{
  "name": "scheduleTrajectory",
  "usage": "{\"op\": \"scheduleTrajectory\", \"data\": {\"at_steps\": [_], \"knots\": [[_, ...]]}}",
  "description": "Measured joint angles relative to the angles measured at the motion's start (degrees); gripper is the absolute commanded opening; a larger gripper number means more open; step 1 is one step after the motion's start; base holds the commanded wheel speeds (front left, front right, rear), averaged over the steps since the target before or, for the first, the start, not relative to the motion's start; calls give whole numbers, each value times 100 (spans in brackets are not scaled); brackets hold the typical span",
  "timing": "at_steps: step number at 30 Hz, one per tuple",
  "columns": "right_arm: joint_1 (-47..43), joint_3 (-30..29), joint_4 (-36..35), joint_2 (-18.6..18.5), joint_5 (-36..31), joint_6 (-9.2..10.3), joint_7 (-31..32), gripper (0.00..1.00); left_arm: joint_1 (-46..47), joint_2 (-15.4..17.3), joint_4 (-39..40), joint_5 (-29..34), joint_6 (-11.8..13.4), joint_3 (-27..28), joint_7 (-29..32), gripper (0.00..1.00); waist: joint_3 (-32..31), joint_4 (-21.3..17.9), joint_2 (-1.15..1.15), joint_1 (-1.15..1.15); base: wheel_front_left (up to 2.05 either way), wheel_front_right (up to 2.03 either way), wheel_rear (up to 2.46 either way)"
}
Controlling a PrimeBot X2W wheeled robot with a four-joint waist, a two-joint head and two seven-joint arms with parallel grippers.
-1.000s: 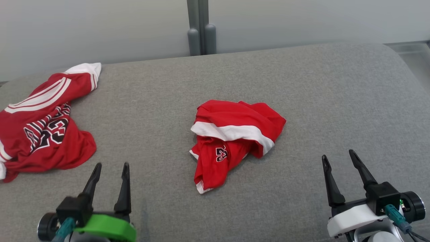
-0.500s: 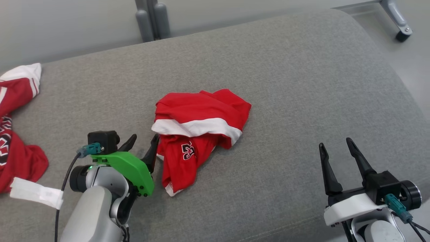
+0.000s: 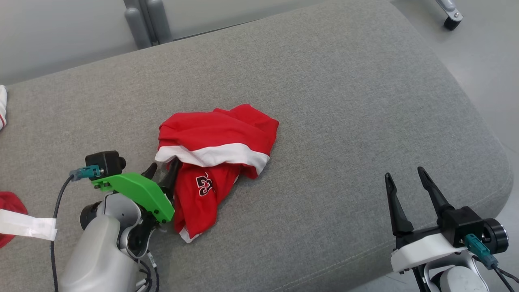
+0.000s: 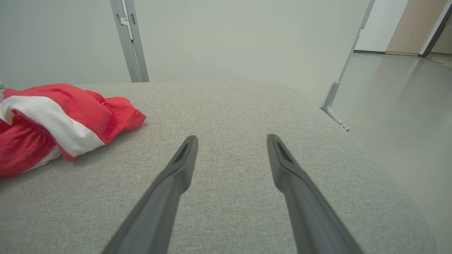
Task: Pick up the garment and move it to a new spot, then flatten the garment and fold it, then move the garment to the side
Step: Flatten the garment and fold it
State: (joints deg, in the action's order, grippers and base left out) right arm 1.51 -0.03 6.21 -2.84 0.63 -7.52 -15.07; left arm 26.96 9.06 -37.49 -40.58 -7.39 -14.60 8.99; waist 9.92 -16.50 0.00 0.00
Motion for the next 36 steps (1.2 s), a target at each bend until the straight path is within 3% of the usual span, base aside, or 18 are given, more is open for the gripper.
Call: {"op": "scheduleTrajectory", "data": {"at_steps": [3,4,6,7,9,11,23,36], "knots": [[11,11,2,0,0,0,1,100,97,-85,-3,-406,0,0,1,71,-3,5,0,0,0,0,0],[15,15,4,0,-1,0,0,100,119,-123,19,-559,0,-14,2,58,-6,8,0,0,0,0,0],[32,26,8,0,-1,0,0,100,166,-137,48,-725,0,-54,-7,61,-4,15,0,0,0,0,0],[38,34,11,0,-1,1,0,100,193,-119,46,-765,0,-77,-29,47,-5,16,0,0,0,0,0],[51,54,21,0,-2,0,0,100,240,-78,12,-834,0,-162,-87,40,-8,11,0,0,0,0,0],[60,80,29,0,-3,0,0,100,275,-75,-21,-886,0,-253,-152,0,-14,-5,0,0,0,0,0],[89,76,55,0,40,0,0,100,613,-64,471,-1199,0,-1078,-541,0,16,-170,0,0,0,0,0],[30,9,69,-1,81,1,0,100,370,-339,1781,-1107,0,-2558,-611,0,35,-209,0,0,0,0,0]]}}
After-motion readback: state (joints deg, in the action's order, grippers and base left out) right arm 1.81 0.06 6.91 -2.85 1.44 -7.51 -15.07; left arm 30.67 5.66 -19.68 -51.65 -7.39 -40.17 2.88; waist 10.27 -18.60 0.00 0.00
